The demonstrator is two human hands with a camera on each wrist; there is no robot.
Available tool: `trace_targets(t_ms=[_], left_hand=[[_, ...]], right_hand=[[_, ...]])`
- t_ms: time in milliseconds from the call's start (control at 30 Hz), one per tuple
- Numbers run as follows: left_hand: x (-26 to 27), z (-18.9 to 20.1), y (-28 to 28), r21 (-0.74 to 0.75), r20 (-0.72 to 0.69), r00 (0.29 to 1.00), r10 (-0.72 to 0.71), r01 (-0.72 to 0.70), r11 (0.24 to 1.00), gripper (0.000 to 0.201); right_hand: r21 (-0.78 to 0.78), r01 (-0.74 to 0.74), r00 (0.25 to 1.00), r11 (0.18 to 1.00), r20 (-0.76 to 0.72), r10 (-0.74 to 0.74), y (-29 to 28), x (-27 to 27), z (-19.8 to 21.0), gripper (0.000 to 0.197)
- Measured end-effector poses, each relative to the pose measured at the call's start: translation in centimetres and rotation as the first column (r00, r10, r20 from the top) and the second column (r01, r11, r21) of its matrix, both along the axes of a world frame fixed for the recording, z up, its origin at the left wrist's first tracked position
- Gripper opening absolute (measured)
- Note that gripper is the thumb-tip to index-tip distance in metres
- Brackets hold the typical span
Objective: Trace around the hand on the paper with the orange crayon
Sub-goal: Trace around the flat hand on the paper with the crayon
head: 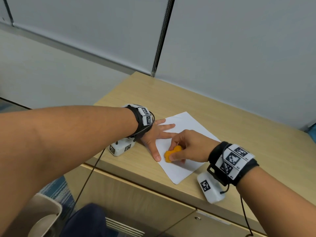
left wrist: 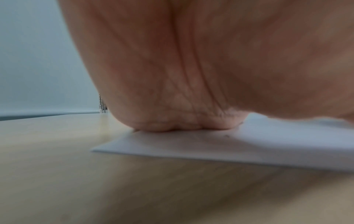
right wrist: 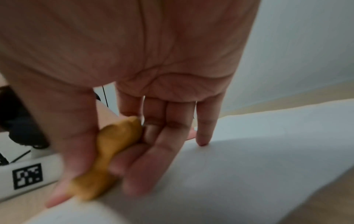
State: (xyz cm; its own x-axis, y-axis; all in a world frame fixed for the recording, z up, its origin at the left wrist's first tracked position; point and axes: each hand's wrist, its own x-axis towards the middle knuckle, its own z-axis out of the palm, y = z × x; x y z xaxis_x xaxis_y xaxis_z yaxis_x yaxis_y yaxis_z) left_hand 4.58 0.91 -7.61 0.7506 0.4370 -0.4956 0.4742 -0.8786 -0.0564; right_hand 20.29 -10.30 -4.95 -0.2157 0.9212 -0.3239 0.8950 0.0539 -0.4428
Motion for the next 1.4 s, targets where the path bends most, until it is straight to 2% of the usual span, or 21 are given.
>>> trace_targets(t_ms=[67,100,133,233,267,367,400,500,533,567,667,733,933,1000,1100,1167,1233,1333,1400], left_hand=[[0.0,0.0,0.1,-0.016,0.008,1.000,0.001,-0.001,1.000,0.117],[0.0,-0.1,0.1,-0.021,0.009,1.000,0.002,-0.002,1.000,0.116],[0.0,-0.1,0.1,-0.023,0.007,1.000,0.006,-0.005,1.000,0.116],[0.0,-0.1,0.1,-0.015,-0.001,1.000,0.009,-0.009,1.000,0.120],[0.0,0.0,0.0,-0.013,0.000,1.000,0.006,-0.006,1.000,0.120],[0.1,0.0,0.0,-0.022,0.009,1.000,0.006,-0.005,1.000,0.119],[0.0,-0.1,0.0,-0.023,0.009,1.000,0.006,-0.005,1.000,0.119],[0.0,-0.2,0.3,-0.016,0.005,1.000,0.009,-0.009,1.000,0.123],[0.0,-0.3,0.3,-0.016,0.005,1.000,0.011,-0.011,1.000,0.124],[0.0,-0.3,0.4,-0.016,0.004,1.000,0.010,-0.010,1.000,0.124],[0.1,-0.4,0.6,-0.025,0.002,1.000,0.004,-0.004,1.000,0.120],[0.1,-0.6,0.6,-0.018,-0.003,1.000,0.001,-0.001,1.000,0.120],[0.0,-0.3,0.2,0.006,0.013,1.000,0.001,-0.002,1.000,0.123],[0.0,-0.3,0.1,0.009,0.022,1.000,-0.002,0.002,1.000,0.121],[0.0,-0.5,0.1,-0.013,0.030,1.000,-0.002,0.002,1.000,0.112],[-0.1,-0.4,0.1,-0.018,0.030,1.000,0.003,-0.003,1.000,0.108],[0.0,-0.2,0.1,0.000,0.014,1.000,-0.003,0.003,1.000,0.114],[0.1,-0.3,0.2,0.012,0.011,1.000,0.000,0.000,1.000,0.123],[0.1,-0.4,0.3,0.008,0.010,1.000,0.003,-0.003,1.000,0.124]], right_hand=[[0.178,0.055,0.997,0.983,0.046,-0.064,0.2,-0.5,-0.5,0.019],[0.204,0.057,0.996,0.977,0.049,-0.068,0.2,-0.5,-0.6,0.019],[0.163,0.038,0.998,0.986,0.040,-0.045,0.3,-0.4,-0.6,0.018],[-0.084,-0.056,0.998,0.995,-0.011,0.055,0.3,0.3,0.1,0.015],[-0.073,-0.060,0.998,0.996,0.001,0.060,0.3,0.4,0.2,0.015],[0.125,-0.035,0.997,0.992,0.074,0.026,0.1,0.4,-0.1,0.015],[0.122,-0.039,0.997,0.992,0.073,0.031,-0.1,0.6,-0.2,0.015],[-0.080,-0.078,0.996,0.994,0.028,0.081,-0.6,1.5,0.4,0.015],[-0.103,-0.082,0.996,0.991,0.025,0.085,-0.7,1.6,0.6,0.015],[-0.074,-0.078,0.996,0.994,0.034,0.081,-0.6,1.6,0.6,0.014],[0.143,-0.029,0.999,0.989,0.021,0.027,0.0,0.7,0.0,0.015],[0.176,-0.054,0.998,0.983,0.025,0.050,0.1,0.3,-0.6,0.015],[-0.043,-0.122,0.987,0.992,0.098,0.125,-1.4,2.5,0.6,0.017],[0.001,-0.134,0.985,0.991,0.111,0.133,-1.1,2.0,0.7,0.015],[0.185,-0.079,0.997,0.980,0.030,0.075,0.1,0.3,-0.3,0.013],[0.217,-0.067,0.998,0.974,0.030,0.062,0.4,-0.3,-0.8,0.013],[0.141,-0.082,0.996,0.987,0.040,0.077,0.0,0.2,-0.7,0.014],[-0.086,-0.133,0.987,0.987,0.079,0.140,-1.1,1.5,0.8,0.014],[-0.114,-0.158,0.979,0.981,0.113,0.170,-1.0,1.5,1.3,0.015]])
